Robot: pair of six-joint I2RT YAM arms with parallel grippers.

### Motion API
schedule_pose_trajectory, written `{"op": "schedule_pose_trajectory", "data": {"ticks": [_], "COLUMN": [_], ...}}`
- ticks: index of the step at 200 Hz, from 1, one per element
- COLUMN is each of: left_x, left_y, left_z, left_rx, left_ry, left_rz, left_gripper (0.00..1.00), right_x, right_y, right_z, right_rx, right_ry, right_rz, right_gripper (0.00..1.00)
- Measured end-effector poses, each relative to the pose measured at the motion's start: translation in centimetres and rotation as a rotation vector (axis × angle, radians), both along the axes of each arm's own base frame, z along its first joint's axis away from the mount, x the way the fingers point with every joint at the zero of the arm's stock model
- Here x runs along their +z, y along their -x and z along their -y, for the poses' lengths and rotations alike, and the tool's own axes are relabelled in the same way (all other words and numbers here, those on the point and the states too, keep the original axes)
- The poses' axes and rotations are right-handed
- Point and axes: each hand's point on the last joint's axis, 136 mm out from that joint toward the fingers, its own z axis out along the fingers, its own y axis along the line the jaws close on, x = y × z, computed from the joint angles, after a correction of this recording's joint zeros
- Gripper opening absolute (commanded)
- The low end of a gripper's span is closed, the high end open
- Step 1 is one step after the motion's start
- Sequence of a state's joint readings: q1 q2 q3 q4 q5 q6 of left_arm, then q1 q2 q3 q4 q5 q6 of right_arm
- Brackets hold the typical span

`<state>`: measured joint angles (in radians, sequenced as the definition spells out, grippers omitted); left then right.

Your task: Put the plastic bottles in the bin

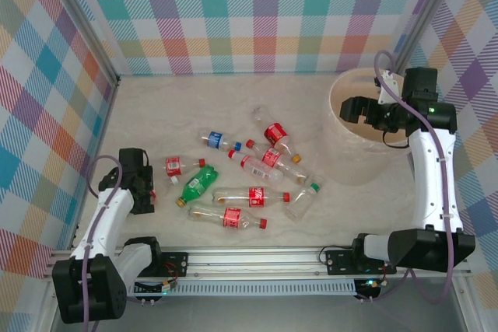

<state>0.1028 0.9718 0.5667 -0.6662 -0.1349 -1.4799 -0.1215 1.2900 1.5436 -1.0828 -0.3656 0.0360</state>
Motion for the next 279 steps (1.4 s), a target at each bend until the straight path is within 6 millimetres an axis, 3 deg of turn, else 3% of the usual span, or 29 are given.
{"op": "schedule_pose_trajectory", "data": {"ticks": [45,98,119,150,176,194,237,279], "left_x": [-2.9,-2.7,-2.9,-2.9,-2.6,-1.7,3.5,7.2], "left_y": [0.3,-1.1,-1.1,-1.4,-1.2,-1.0,-2.8,-3.9], "left_z": [0.1,-0.2,-0.3,-0.3,-0.3,-0.6,-1.2,-0.8], "left_rx": [0.021,0.040,0.043,0.052,0.045,0.025,-0.040,-0.155], "left_ry": [0.017,0.010,0.011,0.014,0.008,-0.018,-0.083,-0.135], "left_rz": [-0.063,-0.009,-0.017,-0.003,-0.013,-0.024,0.066,0.122], "left_gripper": [0.90,0.69,0.67,0.56,0.55,0.56,0.54,0.56], "right_x": [0.0,-0.6,-0.7,-0.6,0.3,1.1,2.3,3.7], "right_y": [0.3,0.5,0.5,0.5,0.4,0.3,0.1,0.2], "right_z": [-0.5,-0.7,-0.7,-0.7,-0.6,-0.7,-1.3,-2.3], "right_rx": [0.016,0.019,0.018,0.017,0.017,0.019,0.027,0.051], "right_ry": [-0.024,-0.040,-0.040,-0.039,-0.035,-0.035,-0.080,-0.130], "right_rz": [-0.008,-0.027,-0.029,-0.027,-0.003,0.019,0.036,0.058], "right_gripper": [0.98,0.97,0.97,0.97,0.97,0.97,0.96,0.96]}}
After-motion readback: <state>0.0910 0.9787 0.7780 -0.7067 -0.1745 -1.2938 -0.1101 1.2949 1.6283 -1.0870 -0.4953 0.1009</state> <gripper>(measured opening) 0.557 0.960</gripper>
